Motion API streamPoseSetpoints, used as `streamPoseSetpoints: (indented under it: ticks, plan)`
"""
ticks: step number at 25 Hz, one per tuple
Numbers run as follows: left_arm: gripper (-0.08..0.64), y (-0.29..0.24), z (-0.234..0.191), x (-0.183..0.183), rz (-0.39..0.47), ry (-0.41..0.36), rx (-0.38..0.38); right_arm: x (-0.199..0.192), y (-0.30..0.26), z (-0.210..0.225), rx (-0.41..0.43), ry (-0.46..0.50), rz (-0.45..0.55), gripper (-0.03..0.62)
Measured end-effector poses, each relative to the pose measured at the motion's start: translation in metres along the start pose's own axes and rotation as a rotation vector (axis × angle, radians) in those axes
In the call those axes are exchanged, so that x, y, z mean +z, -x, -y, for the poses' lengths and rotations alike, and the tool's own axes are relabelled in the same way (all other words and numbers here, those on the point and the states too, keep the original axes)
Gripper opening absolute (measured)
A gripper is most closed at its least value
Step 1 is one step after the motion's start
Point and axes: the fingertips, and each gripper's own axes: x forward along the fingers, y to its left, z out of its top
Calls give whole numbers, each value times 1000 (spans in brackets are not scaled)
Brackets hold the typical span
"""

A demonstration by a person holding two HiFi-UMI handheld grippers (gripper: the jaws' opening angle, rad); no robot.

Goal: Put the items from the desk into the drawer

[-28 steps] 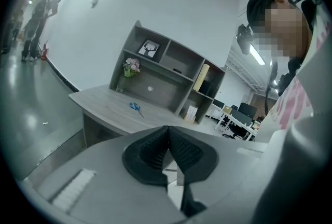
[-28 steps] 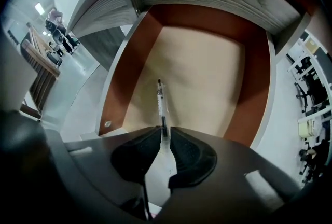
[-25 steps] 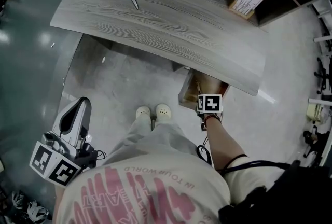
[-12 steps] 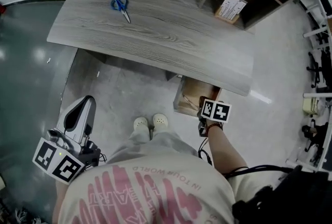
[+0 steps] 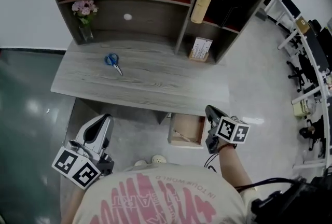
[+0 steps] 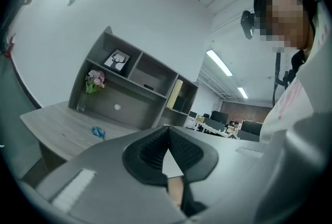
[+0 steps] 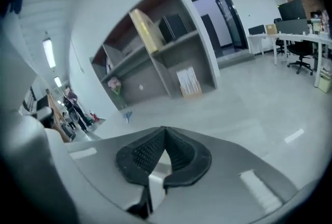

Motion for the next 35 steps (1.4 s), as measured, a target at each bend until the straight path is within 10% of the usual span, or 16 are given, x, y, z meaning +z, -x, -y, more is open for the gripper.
streamPoseSetpoints:
  ticks: [6, 15, 22, 35]
  plan:
    - [20, -10, 11, 24, 47, -44, -65, 97, 66, -72, 187, 155, 315, 5]
    - [20, -18, 30, 26, 27, -91, -124, 122, 125, -155, 516, 164, 539, 5]
    - [18, -14, 29, 23, 18, -92, -115, 94, 103, -171, 391, 448, 404, 5]
    - [18, -5, 22, 24, 22, -106, -104, 100, 101, -175, 375, 439, 416, 5]
